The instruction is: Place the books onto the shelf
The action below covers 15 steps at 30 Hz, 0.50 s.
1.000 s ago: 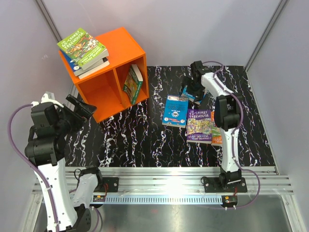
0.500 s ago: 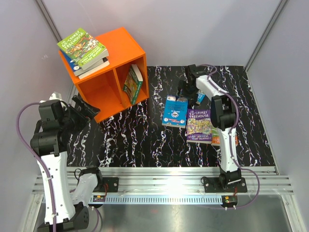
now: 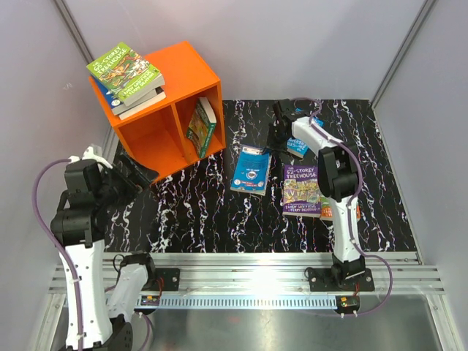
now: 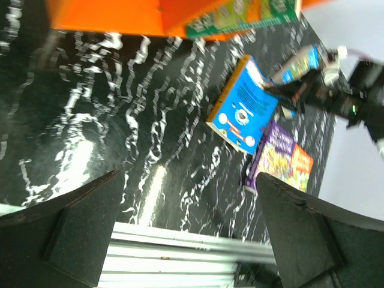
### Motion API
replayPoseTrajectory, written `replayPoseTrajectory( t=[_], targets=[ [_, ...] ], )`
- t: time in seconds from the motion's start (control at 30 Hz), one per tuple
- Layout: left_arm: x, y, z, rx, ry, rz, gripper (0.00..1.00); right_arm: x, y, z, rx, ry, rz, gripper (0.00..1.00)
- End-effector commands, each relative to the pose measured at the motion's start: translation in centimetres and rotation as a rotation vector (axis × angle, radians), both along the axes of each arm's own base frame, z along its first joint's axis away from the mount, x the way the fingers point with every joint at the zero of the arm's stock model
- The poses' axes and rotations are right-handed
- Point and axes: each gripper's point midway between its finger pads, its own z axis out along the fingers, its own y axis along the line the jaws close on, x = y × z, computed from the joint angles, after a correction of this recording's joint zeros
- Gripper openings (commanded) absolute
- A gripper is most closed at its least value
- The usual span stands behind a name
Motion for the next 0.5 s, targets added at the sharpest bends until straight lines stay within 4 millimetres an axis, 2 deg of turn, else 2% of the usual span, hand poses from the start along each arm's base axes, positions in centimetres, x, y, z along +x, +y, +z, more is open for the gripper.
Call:
replayPoseTrajectory(
  t=[0.0,0.03,0.1,0.13,0.17,0.2,0.23,0.27,0.3,0.33,0.37,0.4,0.43,0.47],
  targets=[
    [0.6,-2.5,1.6,-0.025,-0.13,-0.159,0.99,-2.9,0.6,4.4,-0.056,-0.041,0.089,0.0],
    [1.1,-3.1,2.0,-0.037,-0.169,-0.196,0.99,-3.6,1.1,7.1,-0.035,-0.085,0.108,0.0],
    [0.9,-4.8,2.8,-0.08,-0.215,-0.282,0.99,-5.1,2.4,10.0,0.023,-0.126,0.149,0.0],
    [1.2,-5.1,3.1,-0.083,-0.243,-0.299,0.99,-6.6,3.1,12.7,0.064,-0.163,0.166,0.0],
    [1.1,-5.8,3.1,-0.097,-0.252,-0.333,0.99,-7.8,4.1,14.3,0.135,-0.162,0.198,0.0],
    [1.3,-6.1,3.0,-0.103,-0.255,-0.35,0.99,-8.6,4.8,15.9,0.19,-0.185,0.218,0.0],
    [1.6,-6.4,2.7,-0.111,-0.257,-0.367,0.99,-10.4,5.0,18.4,0.244,-0.21,0.223,0.0],
    [1.9,-6.9,2.2,-0.12,-0.241,-0.39,0.99,-12.1,6.0,20.2,0.314,-0.216,0.268,0.0],
    [2.0,-7.6,1.9,-0.125,-0.235,-0.421,0.99,-12.9,6.5,22.0,0.366,-0.253,0.292,0.0],
    [2.3,-8.0,1.9,-0.124,-0.246,-0.439,0.99,-14.5,6.6,25.2,0.429,-0.302,0.302,0.0],
    [2.4,-9.0,1.1,-0.132,-0.232,-0.477,0.99,-16.3,7.1,26.1,0.494,-0.288,0.341,0.0],
    [2.5,-9.6,1.0,-0.144,-0.237,-0.502,0.99,-17.0,7.4,28.0,0.552,-0.332,0.366,0.0],
    [2.9,-10.3,1.8,-0.154,-0.292,-0.533,0.99,-18.6,7.2,30.4,0.609,-0.361,0.368,0.0],
    [2.5,-11.6,1.1,-0.199,-0.275,-0.568,0.99,-19.8,7.3,31.1,0.655,-0.347,0.391,0.0]
  ],
)
